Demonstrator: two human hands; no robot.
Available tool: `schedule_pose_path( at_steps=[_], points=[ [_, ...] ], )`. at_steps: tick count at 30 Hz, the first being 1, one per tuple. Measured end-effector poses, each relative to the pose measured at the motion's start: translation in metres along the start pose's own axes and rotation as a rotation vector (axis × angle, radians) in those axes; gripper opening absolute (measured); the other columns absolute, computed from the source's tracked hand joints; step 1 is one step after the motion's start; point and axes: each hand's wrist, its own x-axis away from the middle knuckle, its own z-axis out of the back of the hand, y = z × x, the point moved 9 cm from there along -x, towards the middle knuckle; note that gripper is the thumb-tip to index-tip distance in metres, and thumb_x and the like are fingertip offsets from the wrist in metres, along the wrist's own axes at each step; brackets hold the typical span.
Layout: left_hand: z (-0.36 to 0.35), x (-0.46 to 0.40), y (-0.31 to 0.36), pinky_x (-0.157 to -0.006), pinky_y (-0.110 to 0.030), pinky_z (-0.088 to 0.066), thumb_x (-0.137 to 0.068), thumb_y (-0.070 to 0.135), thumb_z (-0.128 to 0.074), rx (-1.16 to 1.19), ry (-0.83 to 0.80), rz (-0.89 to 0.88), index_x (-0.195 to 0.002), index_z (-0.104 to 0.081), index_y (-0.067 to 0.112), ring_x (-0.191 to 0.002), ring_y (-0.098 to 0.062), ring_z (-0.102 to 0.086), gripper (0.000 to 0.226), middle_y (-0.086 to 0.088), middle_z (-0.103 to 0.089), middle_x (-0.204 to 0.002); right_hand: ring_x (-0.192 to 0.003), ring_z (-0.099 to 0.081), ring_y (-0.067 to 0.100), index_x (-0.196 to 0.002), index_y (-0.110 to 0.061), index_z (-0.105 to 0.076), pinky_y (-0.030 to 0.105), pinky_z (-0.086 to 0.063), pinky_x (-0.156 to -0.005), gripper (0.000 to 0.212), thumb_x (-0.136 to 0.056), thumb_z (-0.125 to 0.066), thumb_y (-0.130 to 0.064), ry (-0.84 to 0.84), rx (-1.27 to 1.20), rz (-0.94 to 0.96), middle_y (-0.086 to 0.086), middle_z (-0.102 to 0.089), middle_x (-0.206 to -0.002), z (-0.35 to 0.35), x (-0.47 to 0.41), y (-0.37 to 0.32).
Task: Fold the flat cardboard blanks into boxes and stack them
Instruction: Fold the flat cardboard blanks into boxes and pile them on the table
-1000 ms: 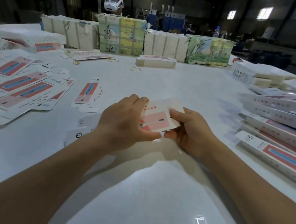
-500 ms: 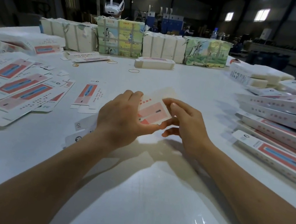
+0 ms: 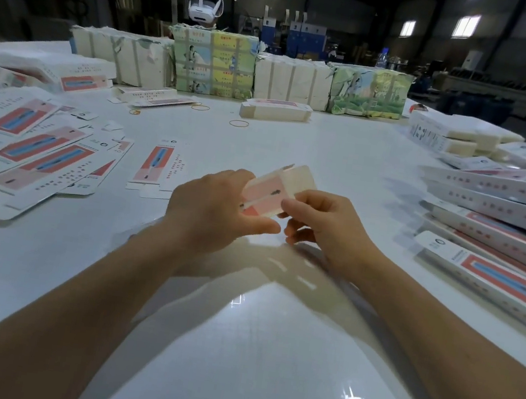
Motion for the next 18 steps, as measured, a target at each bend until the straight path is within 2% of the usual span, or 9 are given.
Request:
schedule_pose_path(
  at_steps=[2,5,7,10,12,13,14,16,18],
  points=[
    [-0.007,0.0,-0.008,-0.07,-0.038,-0.056,-0.068,0.071,-0.062,0.064,-0.102,0.027,-0.119,-0.053,0.028,-0.08,-0.014,-0.057,0.067,0.007,-0.059,-0.102,-0.055,-0.056,0.014,-0.071,-0.009,-0.068,0.028,-0.053,-0.057,0.016,-0.087,-0.065,-0.01,0.031,0.001,0.051,-0.001,-0.065,-0.066,0.005,-0.001,-0.004],
    [-0.015,0.004,-0.019,-0.071,-0.032,-0.057,-0.067,0.067,-0.066,0.154,-0.2,0.075,-0.12,-0.051,0.03,-0.077,-0.015,-0.059,0.066,0.008,-0.058,-0.103,-0.055,-0.056,0.015,-0.083,-0.009,-0.068,0.027,-0.053,-0.057,0.006,-0.086,-0.067,-0.014,0.107,0.015,0.086,0.004,-0.066,-0.071,0.015,-0.001,-0.009],
    [-0.012,0.004,-0.022,-0.069,-0.03,-0.056,-0.07,0.061,-0.07,0.168,-0.165,0.086,-0.118,-0.052,0.028,-0.075,-0.015,-0.06,0.061,0.008,-0.059,-0.102,-0.055,-0.058,0.015,-0.096,-0.018,-0.061,0.027,-0.053,-0.056,0.014,-0.085,-0.069,-0.02,0.188,0.098,0.103,0.006,-0.067,-0.077,0.02,0.002,-0.009],
    [-0.003,0.001,-0.024,-0.063,-0.03,-0.054,-0.07,0.061,-0.07,0.101,-0.066,0.089,-0.114,-0.052,0.026,-0.075,-0.016,-0.062,0.059,0.008,-0.059,-0.101,-0.062,-0.059,0.015,-0.107,-0.026,-0.048,0.028,-0.052,-0.057,0.032,-0.084,-0.07,-0.028,0.422,0.2,0.163,-0.001,-0.059,-0.078,0.032,0.01,-0.014],
    [0.001,0.001,-0.026,-0.055,-0.024,-0.046,-0.069,0.064,-0.068,0.05,-0.022,0.101,-0.11,-0.051,0.027,-0.071,-0.015,-0.059,0.058,0.012,-0.056,-0.096,-0.067,-0.058,0.016,-0.1,-0.026,-0.053,0.036,-0.055,-0.064,0.021,-0.086,-0.068,-0.026,0.518,0.252,0.221,-0.004,-0.057,-0.076,0.037,0.014,-0.021],
    [0.002,0.001,-0.027,-0.053,-0.022,-0.042,-0.068,0.065,-0.068,0.031,-0.01,0.107,-0.108,-0.05,0.028,-0.069,-0.014,-0.058,0.057,0.014,-0.054,-0.094,-0.07,-0.058,0.017,-0.091,-0.028,-0.058,0.04,-0.055,-0.068,0.011,-0.086,-0.067,-0.024,0.523,0.27,0.228,-0.003,-0.059,-0.078,0.037,0.015,-0.023],
    [0.002,0.001,-0.027,-0.051,-0.021,-0.039,-0.068,0.066,-0.067,0.017,-0.001,0.112,-0.105,-0.049,0.029,-0.068,-0.013,-0.057,0.055,0.014,-0.052,-0.092,-0.073,-0.059,0.019,-0.082,-0.031,-0.062,0.042,-0.055,-0.071,0.012,-0.087,-0.066,-0.022,0.515,0.274,0.231,-0.003,-0.062,-0.081,0.035,0.015,-0.024],
    [0.003,0.001,-0.028,-0.051,-0.022,-0.036,-0.067,0.067,-0.067,-0.003,0.011,0.118,-0.1,-0.045,0.032,-0.067,-0.013,-0.055,0.053,0.015,-0.05,-0.09,-0.075,-0.062,0.023,-0.066,-0.041,-0.065,0.038,-0.055,-0.066,0.032,-0.087,-0.065,-0.017,0.474,0.228,0.227,0.003,-0.065,-0.087,0.03,0.016,-0.023],
    [0.002,0.001,-0.028,-0.052,-0.023,-0.036,-0.067,0.067,-0.067,-0.01,0.014,0.113,-0.1,-0.045,0.032,-0.068,-0.014,-0.055,0.053,0.014,-0.052,-0.09,-0.073,-0.061,0.022,-0.057,-0.043,-0.067,0.026,-0.053,-0.056,0.041,-0.087,-0.064,-0.016,0.431,0.192,0.221,0.009,-0.064,-0.09,0.023,0.016,-0.024]
  ],
)
